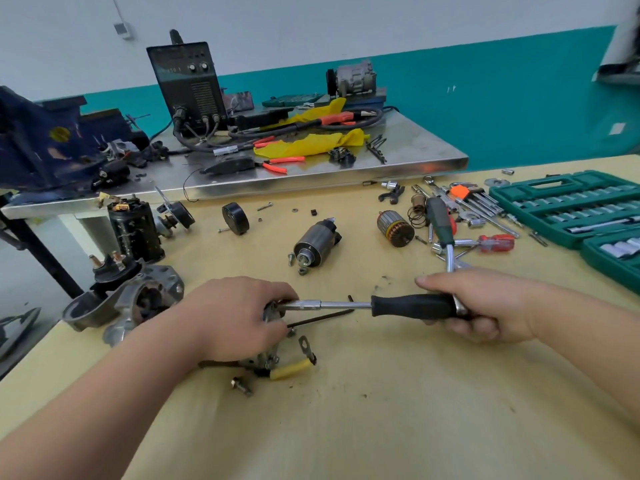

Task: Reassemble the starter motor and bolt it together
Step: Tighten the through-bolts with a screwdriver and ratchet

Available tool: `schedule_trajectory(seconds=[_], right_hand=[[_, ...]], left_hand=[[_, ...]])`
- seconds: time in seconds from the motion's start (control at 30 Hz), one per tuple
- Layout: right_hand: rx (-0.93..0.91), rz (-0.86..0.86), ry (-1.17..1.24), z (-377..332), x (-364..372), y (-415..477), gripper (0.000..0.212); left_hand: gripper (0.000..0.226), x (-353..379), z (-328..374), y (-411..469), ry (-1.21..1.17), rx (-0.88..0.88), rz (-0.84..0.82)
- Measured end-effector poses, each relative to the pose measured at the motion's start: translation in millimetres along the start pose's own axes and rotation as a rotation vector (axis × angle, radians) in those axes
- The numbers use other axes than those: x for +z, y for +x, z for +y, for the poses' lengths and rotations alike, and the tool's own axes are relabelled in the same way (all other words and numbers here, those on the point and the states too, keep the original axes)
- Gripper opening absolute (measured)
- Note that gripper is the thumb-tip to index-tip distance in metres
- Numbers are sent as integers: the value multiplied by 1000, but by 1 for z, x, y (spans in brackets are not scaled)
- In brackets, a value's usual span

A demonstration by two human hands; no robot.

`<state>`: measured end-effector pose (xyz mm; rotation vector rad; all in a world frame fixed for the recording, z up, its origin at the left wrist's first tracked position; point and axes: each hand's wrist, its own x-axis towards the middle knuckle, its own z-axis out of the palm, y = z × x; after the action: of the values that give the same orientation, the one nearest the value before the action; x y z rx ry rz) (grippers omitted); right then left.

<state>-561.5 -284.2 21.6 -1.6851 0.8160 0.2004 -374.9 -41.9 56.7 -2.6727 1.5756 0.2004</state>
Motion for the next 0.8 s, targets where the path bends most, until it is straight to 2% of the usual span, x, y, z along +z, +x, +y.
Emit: schedule_trajectory(seconds=[0.03,0.1,0.17,0.23,0.27,0.3,0.33,0.4,0.47,0.5,0.53,0.57,0.63,0.7,0.73,0.77,0.8], right_hand=[[-59,43,-73,2,1,3,50],[-321,203,-352,8,0,3,37],[-525,346,-804,15,-10,6,26],[-632,402,-1271,22,-11,10,28],[-653,394,-1307,24,-9,12,29],[-644,367,-1136,24,-5,12,28],[-597,330,-815,20,-2,11,29],[-309,179,-225,7,-2,9,45],[-6,46,83,-3,-2,5,53],[23,57,85,-4,-1,5,54],[-36,109,0,-4,1,6,54],[-180,206,-154,-1,3,7,52],[-641,481,-537,6,1,8,40],[-1071,649,-964,9,-10,5,29],[-1149,635,-1092,11,-13,8,29],[-1085,547,-1099,11,-12,8,29],[-910,436,-970,6,-10,7,31]], left_hand=[[26,1,1,3,-2,-10,2],[19,4,2,5,-6,-39,19],[21,6,2,7,0,-58,25],[19,6,3,9,11,-71,8],[18,5,3,9,15,-78,0],[17,6,4,10,22,-82,-4],[17,6,5,9,34,-82,1],[20,7,6,7,60,-78,29],[26,9,7,2,73,-72,51],[25,9,7,1,75,-75,55],[24,9,8,1,74,-83,56],[21,9,8,2,72,-93,54],[18,8,9,3,65,-108,36],[14,6,10,4,63,-110,21],[12,5,10,4,61,-112,19],[11,5,10,4,58,-115,19],[10,6,10,4,56,-119,19]])
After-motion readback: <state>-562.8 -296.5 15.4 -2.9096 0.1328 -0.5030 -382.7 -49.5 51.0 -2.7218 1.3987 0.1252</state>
